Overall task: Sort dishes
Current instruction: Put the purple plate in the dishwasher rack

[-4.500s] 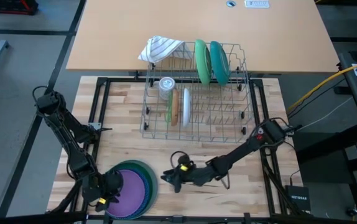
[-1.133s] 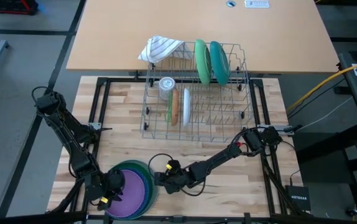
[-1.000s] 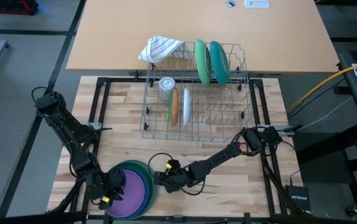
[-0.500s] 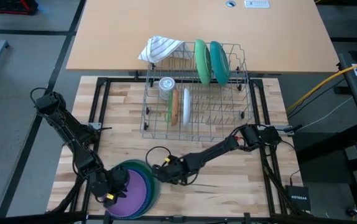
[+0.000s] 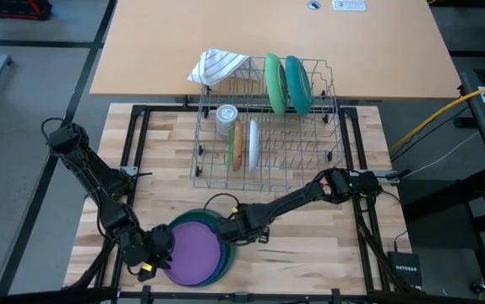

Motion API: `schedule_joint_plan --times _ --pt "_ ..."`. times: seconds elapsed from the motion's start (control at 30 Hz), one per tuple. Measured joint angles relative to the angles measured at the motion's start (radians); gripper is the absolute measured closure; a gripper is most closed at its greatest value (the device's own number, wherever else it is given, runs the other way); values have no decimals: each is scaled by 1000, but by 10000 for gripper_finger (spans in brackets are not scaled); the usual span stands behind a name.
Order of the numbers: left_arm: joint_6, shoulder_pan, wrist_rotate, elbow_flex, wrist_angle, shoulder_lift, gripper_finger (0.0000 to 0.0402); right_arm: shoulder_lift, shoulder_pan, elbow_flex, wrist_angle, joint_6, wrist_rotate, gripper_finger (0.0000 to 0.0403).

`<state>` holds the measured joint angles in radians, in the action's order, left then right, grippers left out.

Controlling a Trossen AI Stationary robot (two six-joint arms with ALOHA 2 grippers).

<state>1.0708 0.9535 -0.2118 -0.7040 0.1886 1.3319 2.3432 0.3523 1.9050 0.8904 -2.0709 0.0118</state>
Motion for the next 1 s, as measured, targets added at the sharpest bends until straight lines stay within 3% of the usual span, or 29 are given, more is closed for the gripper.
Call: schedule_joint_plan --times 0.2,0.37,0.5,0.6,0.77,1.0 --pt "-167 2 4 0 -60 -1 286 0 1 1 30 -21 -28 224" --pt "-355 16 94 0 -119 -1 286 -1 0 1 30 -20 -49 224" --pt "-537 51 105 0 -105 -1 286 -1 0 1 30 -15 -54 224" --pt "-665 65 80 0 -84 -1 286 -1 0 1 29 -13 -54 224" --pt "-752 66 -28 0 -77 -1 286 -1 0 1 27 -12 -62 224" --pt "-849 68 -28 0 -1 -1 286 -2 1 1 22 -11 -64 224"
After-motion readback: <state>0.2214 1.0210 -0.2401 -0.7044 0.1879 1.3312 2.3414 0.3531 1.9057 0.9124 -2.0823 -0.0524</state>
